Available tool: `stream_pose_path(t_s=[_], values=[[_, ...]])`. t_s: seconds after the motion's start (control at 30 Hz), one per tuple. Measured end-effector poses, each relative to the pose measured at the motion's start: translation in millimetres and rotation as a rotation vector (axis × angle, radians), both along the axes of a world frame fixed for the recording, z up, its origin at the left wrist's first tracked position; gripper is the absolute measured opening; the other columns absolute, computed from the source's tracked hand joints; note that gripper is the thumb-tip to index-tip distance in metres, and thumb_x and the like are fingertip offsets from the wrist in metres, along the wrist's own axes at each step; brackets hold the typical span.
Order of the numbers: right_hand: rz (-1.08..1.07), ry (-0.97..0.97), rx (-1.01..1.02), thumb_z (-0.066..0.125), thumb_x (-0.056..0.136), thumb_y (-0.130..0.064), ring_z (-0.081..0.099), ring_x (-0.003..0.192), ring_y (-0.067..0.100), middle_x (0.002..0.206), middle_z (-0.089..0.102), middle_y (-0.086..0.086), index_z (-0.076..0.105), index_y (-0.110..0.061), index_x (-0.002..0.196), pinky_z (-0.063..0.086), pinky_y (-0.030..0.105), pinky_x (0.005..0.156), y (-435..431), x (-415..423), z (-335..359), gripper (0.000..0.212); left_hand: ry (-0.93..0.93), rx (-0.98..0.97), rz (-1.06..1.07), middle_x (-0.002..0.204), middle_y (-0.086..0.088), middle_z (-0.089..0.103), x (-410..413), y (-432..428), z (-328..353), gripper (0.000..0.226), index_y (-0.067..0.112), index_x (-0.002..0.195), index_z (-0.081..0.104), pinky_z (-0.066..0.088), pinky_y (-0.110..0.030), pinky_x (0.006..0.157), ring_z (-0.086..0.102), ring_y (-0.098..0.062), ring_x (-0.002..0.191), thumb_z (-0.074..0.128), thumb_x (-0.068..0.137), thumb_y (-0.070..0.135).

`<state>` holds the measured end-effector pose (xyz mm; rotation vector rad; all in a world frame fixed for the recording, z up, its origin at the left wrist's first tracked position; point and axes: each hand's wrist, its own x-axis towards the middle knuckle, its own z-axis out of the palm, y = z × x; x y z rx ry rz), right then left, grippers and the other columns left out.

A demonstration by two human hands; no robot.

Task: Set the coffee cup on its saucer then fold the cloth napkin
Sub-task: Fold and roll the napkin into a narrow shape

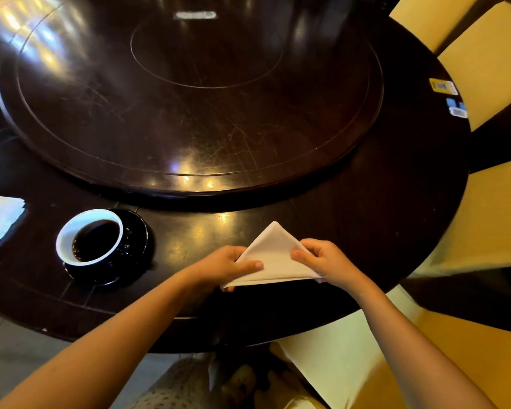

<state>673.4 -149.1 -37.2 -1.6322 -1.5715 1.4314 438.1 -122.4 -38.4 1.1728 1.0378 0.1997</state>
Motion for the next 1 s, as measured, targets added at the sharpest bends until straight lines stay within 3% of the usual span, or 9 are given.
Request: stream_pose_path(t_s=[0.1,0.23,0.4,0.53,0.6,0.67,0.73,0.83,1.0], values=[[-0.025,0.023,-0.036,0.058,0.089,-0.021,0.051,0.068,0.019,0.075,0.055,0.012,0.061,0.007,0.087,0.036,0.025,0.057,-2,3,2,0.028,-0.056,-0.131,0.0,0.064,-0.001,0.06,-7,-3,0,0.026,0.011,0.095,0.068,0.035,-0.015,0.04,0.044,-0.01,0.048,0.062,0.085,0.034],[-0.096,0.002,-0.048,0.057,0.09,-0.024,0.055,0.067,0.022,0.074,0.057,0.011,0.063,-0.003,0.083,0.038,0.024,0.056,-8,4,2,0.023,0.005,-0.069,0.059,0.051,0.004,0.048,-18,-10,-1,0.018,0.013,0.081,0.061,0.033,-0.016,0.04,0.039,-0.006,0.04,0.054,0.091,0.025],[-0.321,-0.073,0.098,0.055,0.092,-0.024,0.052,0.052,0.016,0.066,0.053,0.001,0.061,-0.016,0.08,0.04,0.019,0.037,-20,-17,1,0.016,0.194,0.083,0.554,0.067,-0.007,0.056,-39,-24,-10,0.019,0.011,0.081,0.057,0.041,-0.013,0.036,0.049,-0.003,0.035,0.045,0.093,0.003],[-0.387,-0.211,0.304,0.053,0.093,-0.024,0.058,0.068,0.021,0.074,0.062,0.007,0.061,-0.008,0.086,0.038,0.022,0.054,-33,-68,-1,0.019,0.175,0.207,0.634,0.082,-0.009,0.064,-40,-55,-6,0.015,0.016,0.098,0.058,0.049,-0.015,0.05,0.059,-0.016,0.064,0.05,0.091,0.006],[-0.348,-0.201,0.375,0.049,0.091,-0.027,0.059,0.075,0.019,0.08,0.065,0.009,0.062,-0.008,0.09,0.038,0.026,0.061,-41,-97,-2,0.023,0.143,0.301,0.611,0.097,-0.008,0.064,-35,-61,-1,0.023,0.022,0.107,0.056,0.055,-0.025,0.069,0.062,-0.019,0.083,0.055,0.089,0.008],[-0.29,-0.173,0.408,0.047,0.089,-0.029,0.06,0.079,0.016,0.086,0.066,0.006,0.063,-0.011,0.094,0.043,0.027,0.067,-46,-119,1,0.025,0.211,0.508,0.626,0.113,-0.001,0.059,-40,-54,8,0.036,0.019,0.119,0.053,0.049,-0.035,0.091,0.057,-0.018,0.103,0.057,0.086,0.006],[-0.233,-0.149,0.442,0.047,0.088,-0.026,0.059,0.083,0.011,0.091,0.066,0.005,0.064,-0.01,0.099,0.045,0.023,0.072,-48,-128,6,0.026,0.278,0.686,0.6,0.122,-0.001,0.052,-53,-43,22,0.047,0.012,0.128,0.048,0.04,-0.035,0.1,0.049,-0.017,0.114,0.058,0.084,0.003],[-0.191,-0.126,0.491,0.048,0.088,-0.022,0.053,0.083,0.001,0.09,0.059,-0.001,0.064,-0.01,0.102,0.04,0.006,0.07,-48,-131,16,0.025,0.295,0.739,0.496,0.121,-0.001,0.052,-73,-31,36,0.046,0.011,0.126,0.049,0.039,-0.032,0.098,0.049,-0.021,0.115,0.061,0.082,0.003],[-0.284,-0.162,0.511,0.047,0.09,-0.025,0.056,0.088,-0.001,0.093,0.058,-0.004,0.061,-0.017,0.106,0.044,0.01,0.07,-52,-147,20,0.022,0.304,0.798,0.575,0.107,0.002,0.051,-89,-44,36,0.041,0.012,0.118,0.053,0.045,-0.038,0.091,0.051,-0.022,0.103,0.066,0.079,0.009]])
